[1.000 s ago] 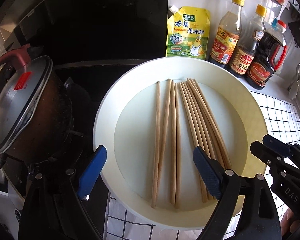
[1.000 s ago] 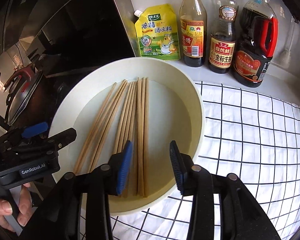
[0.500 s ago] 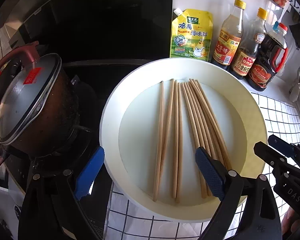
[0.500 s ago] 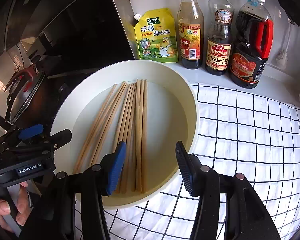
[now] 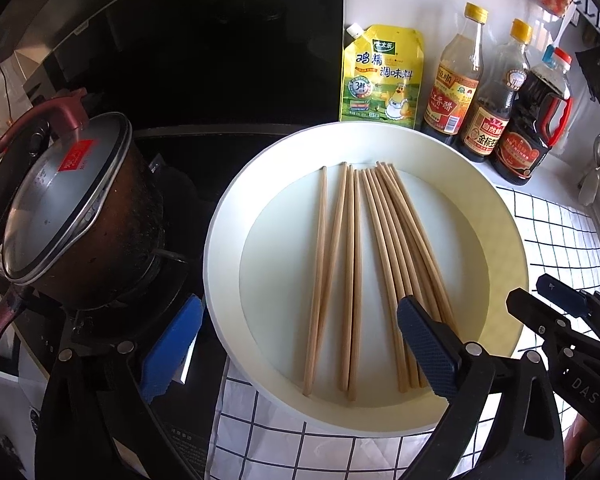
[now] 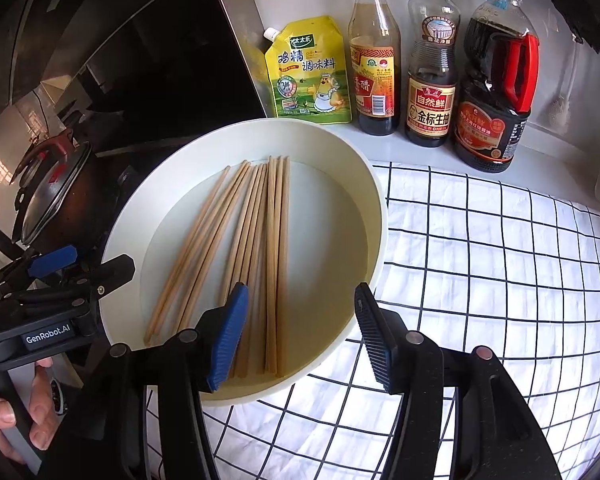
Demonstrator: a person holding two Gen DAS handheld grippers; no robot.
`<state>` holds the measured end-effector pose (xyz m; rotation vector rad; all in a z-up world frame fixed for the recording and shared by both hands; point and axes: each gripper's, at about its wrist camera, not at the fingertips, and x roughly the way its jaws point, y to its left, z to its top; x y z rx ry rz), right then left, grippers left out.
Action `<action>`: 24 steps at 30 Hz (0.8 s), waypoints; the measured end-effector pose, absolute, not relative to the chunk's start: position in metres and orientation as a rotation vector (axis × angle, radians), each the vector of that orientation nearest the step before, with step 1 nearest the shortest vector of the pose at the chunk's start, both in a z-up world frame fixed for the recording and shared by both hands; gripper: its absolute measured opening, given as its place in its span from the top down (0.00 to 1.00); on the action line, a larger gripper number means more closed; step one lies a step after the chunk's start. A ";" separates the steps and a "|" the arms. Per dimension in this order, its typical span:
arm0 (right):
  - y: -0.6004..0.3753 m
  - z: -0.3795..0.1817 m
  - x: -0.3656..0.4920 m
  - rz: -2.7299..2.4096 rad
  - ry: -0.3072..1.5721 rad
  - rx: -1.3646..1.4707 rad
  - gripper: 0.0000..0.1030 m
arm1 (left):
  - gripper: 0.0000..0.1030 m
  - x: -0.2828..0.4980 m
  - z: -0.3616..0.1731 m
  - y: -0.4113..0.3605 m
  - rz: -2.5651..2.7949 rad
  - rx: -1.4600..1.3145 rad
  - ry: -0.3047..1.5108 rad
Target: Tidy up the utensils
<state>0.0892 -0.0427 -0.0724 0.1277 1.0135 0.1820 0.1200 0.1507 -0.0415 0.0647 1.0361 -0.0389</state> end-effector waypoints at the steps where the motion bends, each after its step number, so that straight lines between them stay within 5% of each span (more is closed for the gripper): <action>1: -0.043 -0.073 0.089 0.182 1.014 0.128 0.48 | 0.06 0.120 -0.041 0.151 -0.040 0.062 1.034; 24: -0.039 -0.068 0.085 0.183 1.000 0.075 0.46 | 0.06 0.116 -0.026 0.153 -0.032 0.047 0.988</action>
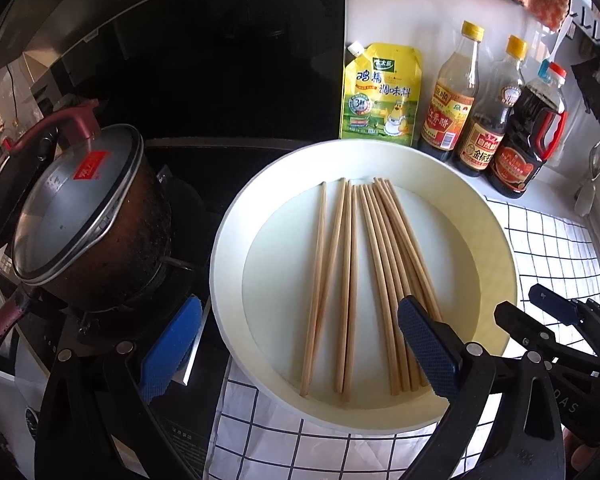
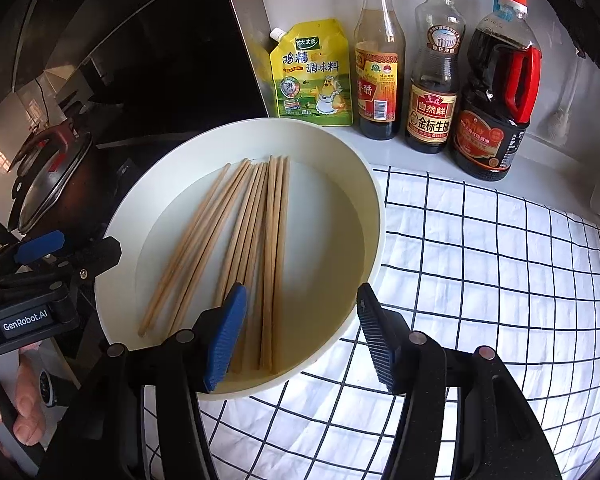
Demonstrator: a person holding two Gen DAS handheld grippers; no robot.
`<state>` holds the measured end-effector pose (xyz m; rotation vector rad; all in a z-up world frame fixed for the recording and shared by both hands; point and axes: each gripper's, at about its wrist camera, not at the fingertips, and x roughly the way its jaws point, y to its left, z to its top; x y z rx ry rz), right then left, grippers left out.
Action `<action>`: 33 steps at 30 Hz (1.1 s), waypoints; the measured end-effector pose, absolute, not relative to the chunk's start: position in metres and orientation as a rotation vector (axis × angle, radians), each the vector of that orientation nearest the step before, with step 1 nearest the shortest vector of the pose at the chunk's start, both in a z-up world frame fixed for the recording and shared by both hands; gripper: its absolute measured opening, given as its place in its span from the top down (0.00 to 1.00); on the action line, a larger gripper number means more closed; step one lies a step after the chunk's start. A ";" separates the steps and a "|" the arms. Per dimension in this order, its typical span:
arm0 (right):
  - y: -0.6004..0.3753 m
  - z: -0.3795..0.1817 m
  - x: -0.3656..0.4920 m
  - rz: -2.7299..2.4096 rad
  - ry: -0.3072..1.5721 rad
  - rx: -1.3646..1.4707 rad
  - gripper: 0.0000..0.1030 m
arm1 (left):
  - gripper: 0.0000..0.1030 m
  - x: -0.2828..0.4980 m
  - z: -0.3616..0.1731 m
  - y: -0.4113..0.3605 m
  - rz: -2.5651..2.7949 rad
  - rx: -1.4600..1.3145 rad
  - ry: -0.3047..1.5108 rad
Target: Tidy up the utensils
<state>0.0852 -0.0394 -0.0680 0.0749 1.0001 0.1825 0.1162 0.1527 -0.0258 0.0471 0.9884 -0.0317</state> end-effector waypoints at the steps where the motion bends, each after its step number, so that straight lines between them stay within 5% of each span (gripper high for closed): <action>1: -0.039 -0.067 0.085 0.183 0.997 0.072 0.46 | 0.06 0.116 -0.023 0.153 -0.031 0.046 0.983; 33: -0.033 -0.052 0.081 0.193 0.963 0.039 0.45 | 0.06 0.111 -0.003 0.150 -0.038 0.028 0.938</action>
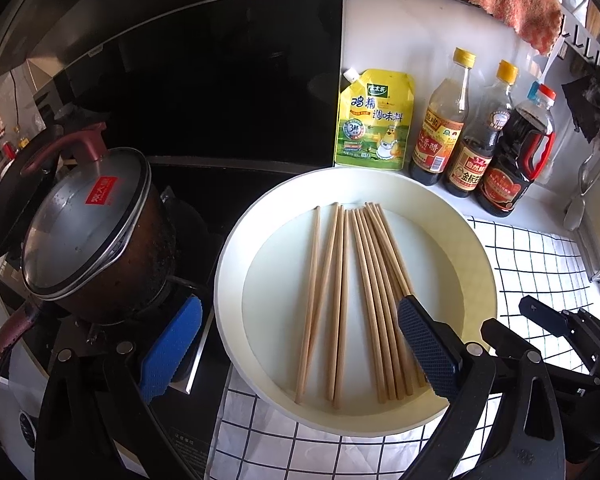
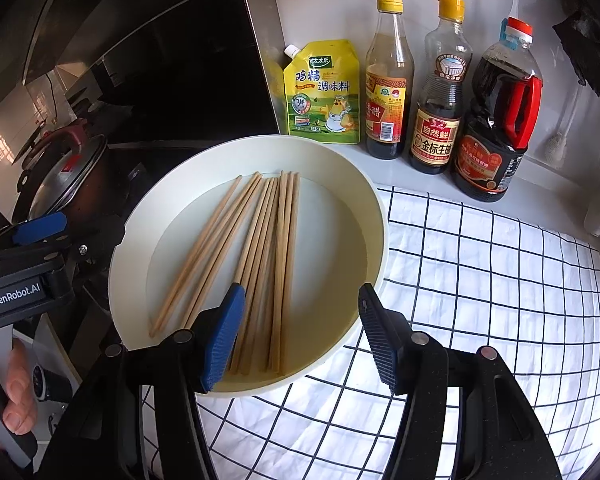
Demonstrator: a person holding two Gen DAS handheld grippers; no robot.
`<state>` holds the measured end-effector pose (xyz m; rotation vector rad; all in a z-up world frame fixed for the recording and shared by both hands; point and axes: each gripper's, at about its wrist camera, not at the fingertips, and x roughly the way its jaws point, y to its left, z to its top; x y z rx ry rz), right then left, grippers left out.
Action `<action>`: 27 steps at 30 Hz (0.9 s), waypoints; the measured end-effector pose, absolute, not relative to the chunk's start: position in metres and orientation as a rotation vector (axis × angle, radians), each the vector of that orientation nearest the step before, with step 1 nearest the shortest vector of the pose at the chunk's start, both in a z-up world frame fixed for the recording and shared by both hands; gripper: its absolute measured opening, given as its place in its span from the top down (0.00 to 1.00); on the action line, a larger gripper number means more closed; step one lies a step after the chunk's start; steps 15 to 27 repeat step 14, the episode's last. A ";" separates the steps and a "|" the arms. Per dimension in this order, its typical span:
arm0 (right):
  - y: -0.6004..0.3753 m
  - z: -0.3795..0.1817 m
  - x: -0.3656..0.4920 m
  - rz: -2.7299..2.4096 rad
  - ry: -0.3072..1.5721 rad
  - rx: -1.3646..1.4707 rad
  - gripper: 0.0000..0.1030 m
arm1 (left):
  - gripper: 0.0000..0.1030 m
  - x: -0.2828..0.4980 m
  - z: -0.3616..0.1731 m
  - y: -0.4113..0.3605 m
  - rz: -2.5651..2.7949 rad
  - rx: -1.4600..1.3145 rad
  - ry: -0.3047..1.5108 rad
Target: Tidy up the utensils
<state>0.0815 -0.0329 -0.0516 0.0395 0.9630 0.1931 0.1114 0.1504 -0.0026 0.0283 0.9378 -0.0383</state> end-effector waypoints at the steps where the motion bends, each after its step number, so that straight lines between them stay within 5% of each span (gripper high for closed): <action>1: -0.033 -0.052 0.082 0.194 0.963 0.040 0.45 | 0.06 0.111 -0.003 0.150 -0.040 0.029 0.937; 27: -0.037 -0.053 0.076 0.183 0.968 0.044 0.45 | 0.06 0.109 -0.006 0.148 -0.022 0.034 0.954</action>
